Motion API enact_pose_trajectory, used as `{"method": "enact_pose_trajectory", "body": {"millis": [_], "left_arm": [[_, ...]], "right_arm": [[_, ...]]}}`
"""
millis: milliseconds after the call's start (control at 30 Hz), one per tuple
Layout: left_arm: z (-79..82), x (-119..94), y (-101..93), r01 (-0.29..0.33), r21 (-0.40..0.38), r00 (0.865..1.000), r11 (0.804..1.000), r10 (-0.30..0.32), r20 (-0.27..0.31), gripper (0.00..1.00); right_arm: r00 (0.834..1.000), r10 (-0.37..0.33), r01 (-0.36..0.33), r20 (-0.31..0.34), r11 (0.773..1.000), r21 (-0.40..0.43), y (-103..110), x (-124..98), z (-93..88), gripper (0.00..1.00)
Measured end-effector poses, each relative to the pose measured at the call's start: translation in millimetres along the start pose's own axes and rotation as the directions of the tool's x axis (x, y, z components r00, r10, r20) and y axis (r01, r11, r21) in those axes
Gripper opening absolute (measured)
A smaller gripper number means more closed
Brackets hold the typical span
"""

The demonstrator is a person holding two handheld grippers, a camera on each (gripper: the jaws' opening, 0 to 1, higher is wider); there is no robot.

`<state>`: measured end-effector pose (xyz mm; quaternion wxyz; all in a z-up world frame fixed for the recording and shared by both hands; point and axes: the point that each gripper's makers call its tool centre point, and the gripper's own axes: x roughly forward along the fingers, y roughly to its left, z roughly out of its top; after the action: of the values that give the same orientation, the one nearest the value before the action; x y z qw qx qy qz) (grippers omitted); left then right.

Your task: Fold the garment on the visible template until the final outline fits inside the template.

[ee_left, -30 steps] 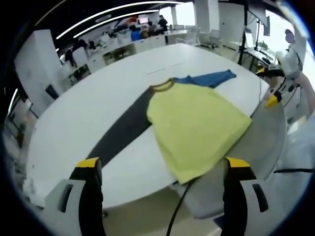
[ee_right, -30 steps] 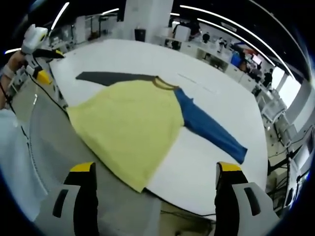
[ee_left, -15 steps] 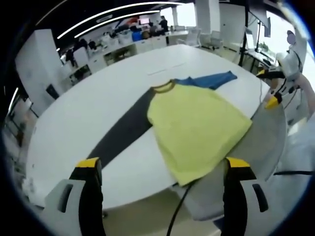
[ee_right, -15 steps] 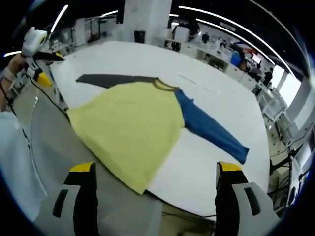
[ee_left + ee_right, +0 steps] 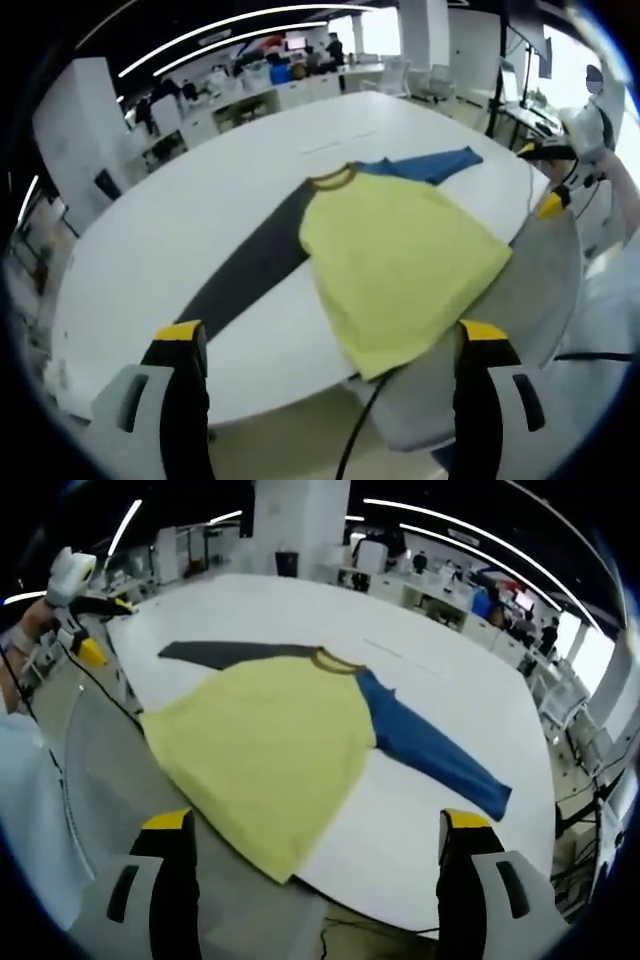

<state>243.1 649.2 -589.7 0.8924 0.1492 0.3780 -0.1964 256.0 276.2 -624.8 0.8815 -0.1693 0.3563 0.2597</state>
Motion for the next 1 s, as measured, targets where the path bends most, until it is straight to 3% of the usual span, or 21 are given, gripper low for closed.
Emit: {"method": "enact_pose_trajectory", "body": {"millis": [367,700,833,1000], "left_arm": [[2.3,-0.7,-1.2,-0.008,-0.004,1.0,1.0,0.008,-0.006,1.0],[8.6,-1.4,-4.4,-0.011,-0.003,1.0,1.0,0.011,-0.002,1.0],[11.7,-2.6,-5.7,-0.014,-0.006,1.0,1.0,0.014,0.004,1.0],[14.4,-4.2,-4.7,-0.018,-0.011,1.0,1.0,0.018,0.009,1.0]], "right_arm": [[0.999,0.017,-0.018,0.034,1.0,0.014,-18.7,3.4,2.9,1.0],[0.999,-0.002,0.001,0.04,1.0,0.025,-50.0,5.7,3.2,1.0],[0.997,-0.05,0.049,0.059,0.999,0.01,-74.1,7.6,7.6,0.96],[0.994,-0.064,0.062,0.087,0.998,0.03,-97.1,12.3,11.5,0.91]]}}
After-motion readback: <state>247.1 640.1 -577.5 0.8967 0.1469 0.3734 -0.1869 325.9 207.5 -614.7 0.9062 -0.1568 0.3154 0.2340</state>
